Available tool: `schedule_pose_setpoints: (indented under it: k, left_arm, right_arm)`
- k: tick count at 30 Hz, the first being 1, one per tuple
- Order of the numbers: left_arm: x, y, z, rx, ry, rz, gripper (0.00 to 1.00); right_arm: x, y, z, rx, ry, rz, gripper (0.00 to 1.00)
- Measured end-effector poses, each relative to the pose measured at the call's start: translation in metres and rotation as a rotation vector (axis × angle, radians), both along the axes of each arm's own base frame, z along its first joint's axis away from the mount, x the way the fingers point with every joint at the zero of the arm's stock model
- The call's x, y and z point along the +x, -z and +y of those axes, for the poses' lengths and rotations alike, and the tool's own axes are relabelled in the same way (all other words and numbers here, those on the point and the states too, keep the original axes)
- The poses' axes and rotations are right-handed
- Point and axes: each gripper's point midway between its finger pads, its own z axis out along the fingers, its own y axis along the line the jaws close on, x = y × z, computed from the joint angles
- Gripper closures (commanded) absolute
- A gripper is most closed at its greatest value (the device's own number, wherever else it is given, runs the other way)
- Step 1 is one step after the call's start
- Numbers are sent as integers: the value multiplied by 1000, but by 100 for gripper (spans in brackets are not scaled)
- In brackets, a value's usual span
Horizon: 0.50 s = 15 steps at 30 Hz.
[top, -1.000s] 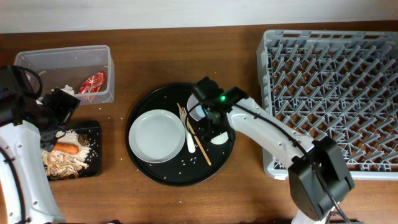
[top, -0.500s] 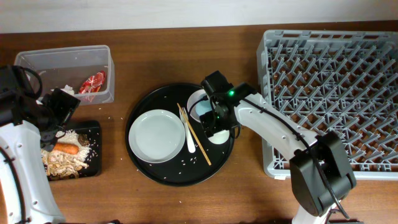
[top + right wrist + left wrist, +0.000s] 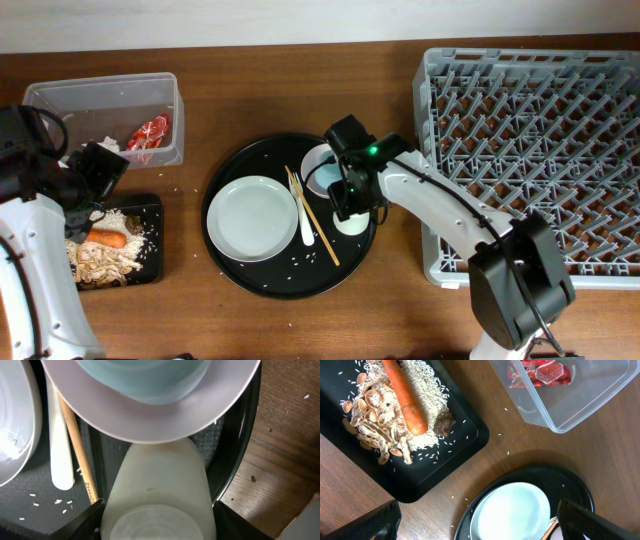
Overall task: Sort waste into correct bins and load items into the dishwasher rack
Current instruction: 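Grasp the white cup on the round tray with the right gripper, then carry the white cup right and set it in the dish rack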
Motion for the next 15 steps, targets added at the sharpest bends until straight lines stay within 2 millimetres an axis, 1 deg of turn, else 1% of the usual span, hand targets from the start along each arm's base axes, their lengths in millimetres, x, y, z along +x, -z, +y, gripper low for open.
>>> schedule_pose_setpoints:
  k: [1, 2, 4, 6, 7, 8, 9, 10, 11, 12, 13, 14, 15]
  left_arm:
    - [0, 0, 0, 0, 0, 0, 1]
    - [0, 0, 0, 0, 0, 0, 1]
    - [0, 0, 0, 0, 0, 0, 1]
    - [0, 0, 0, 0, 0, 0, 1]
    - [0, 0, 0, 0, 0, 0, 1]
    - [0, 0, 0, 0, 0, 0, 1]
    - [0, 0, 0, 0, 0, 0, 1]
    - [0, 0, 0, 0, 0, 0, 1]
    - [0, 0, 0, 0, 0, 0, 1]
    - [0, 0, 0, 0, 0, 0, 1]
    - [0, 0, 0, 0, 0, 0, 1]
    - [0, 0, 0, 0, 0, 0, 1]
    - [0, 0, 0, 0, 0, 0, 1]
  right_arm:
    - [-1, -2, -1, 0, -1, -1, 39]
    - [-3, -9, -2, 5, -1, -8, 39]
    - [-6, -28, -5, 21, 2, -33, 39]
    - [-13, -50, -13, 30, 12, -43, 39]
    - [-12, -69, -20, 48, 32, -71, 39]
    - [-9, -93, -33, 70, 65, -110, 39]
    - [-8, -106, -41, 80, 83, -126, 39]
    - [-2, -138, -69, 104, 146, -192, 40]
    - [3, -157, -89, 113, 196, -242, 39]
    - [6, -169, -107, 118, 236, -271, 39]
    - [11, -184, -136, 117, 309, -318, 39]
    - [16, -192, -164, 110, 378, -348, 39]
    - [20, -197, -208, 82, 492, -376, 33]
